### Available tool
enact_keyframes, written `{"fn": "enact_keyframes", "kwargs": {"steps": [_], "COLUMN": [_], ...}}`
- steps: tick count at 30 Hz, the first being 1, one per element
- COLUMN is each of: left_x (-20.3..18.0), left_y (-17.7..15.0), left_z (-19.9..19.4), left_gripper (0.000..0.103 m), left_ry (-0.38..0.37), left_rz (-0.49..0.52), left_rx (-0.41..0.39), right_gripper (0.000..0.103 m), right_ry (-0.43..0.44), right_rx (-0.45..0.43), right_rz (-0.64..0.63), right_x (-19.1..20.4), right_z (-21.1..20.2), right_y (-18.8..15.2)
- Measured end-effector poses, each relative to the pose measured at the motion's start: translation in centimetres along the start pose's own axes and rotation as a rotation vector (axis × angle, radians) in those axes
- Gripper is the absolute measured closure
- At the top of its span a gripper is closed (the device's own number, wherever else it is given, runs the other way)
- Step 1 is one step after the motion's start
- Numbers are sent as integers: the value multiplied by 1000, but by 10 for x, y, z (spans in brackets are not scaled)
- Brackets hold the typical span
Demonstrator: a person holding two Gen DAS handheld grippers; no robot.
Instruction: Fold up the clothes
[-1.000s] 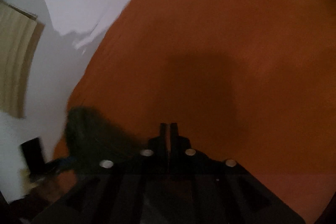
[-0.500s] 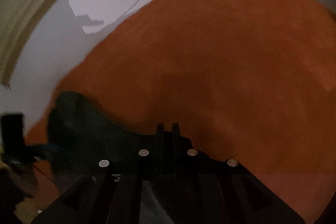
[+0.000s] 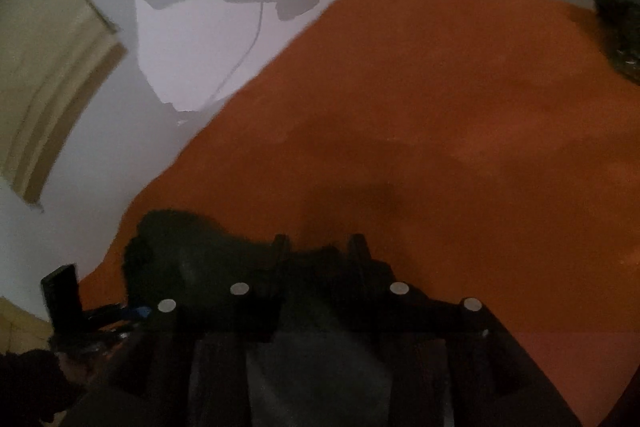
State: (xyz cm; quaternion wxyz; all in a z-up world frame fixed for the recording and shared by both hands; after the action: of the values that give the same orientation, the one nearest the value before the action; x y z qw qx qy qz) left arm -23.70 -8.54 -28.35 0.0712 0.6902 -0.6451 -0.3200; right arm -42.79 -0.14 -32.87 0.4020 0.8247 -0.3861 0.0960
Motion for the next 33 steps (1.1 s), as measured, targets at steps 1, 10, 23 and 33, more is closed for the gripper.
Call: {"fn": "enact_keyframes", "kwargs": {"steps": [1,10,23,33], "left_x": [-4,-34,-77,-106], "left_y": [-9,-43,-86,-98], "left_z": [-1,-13,20,27], "left_gripper": [49,51,49,49], "left_ry": [9,123,238,176], "left_rz": [6,-74,-34,-20], "left_rx": [11,-92,6,37], "right_gripper": [74,74,88,72], "right_ry": [12,-189,-292,-385], "right_rx": [13,157,96,171], "right_rz": [14,-66,97,-110], "right_x": [9,36,-19,-18], "right_z": [-7,-15,-21,32], "right_y": [-17,-159,-143,-90]}}
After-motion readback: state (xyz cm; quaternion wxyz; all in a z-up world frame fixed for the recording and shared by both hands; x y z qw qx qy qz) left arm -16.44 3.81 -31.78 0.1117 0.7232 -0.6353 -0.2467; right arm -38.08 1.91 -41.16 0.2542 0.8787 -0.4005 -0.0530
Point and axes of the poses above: each gripper's, at about its wrist camera, not at the fingertips, and z roughly the way its jaws point, x to its left, y to its top, the point moved 10 cm from there along z, roughly the way its jaws point, and after that the axes turned 1 degree about -x, right-handed, at the moved point
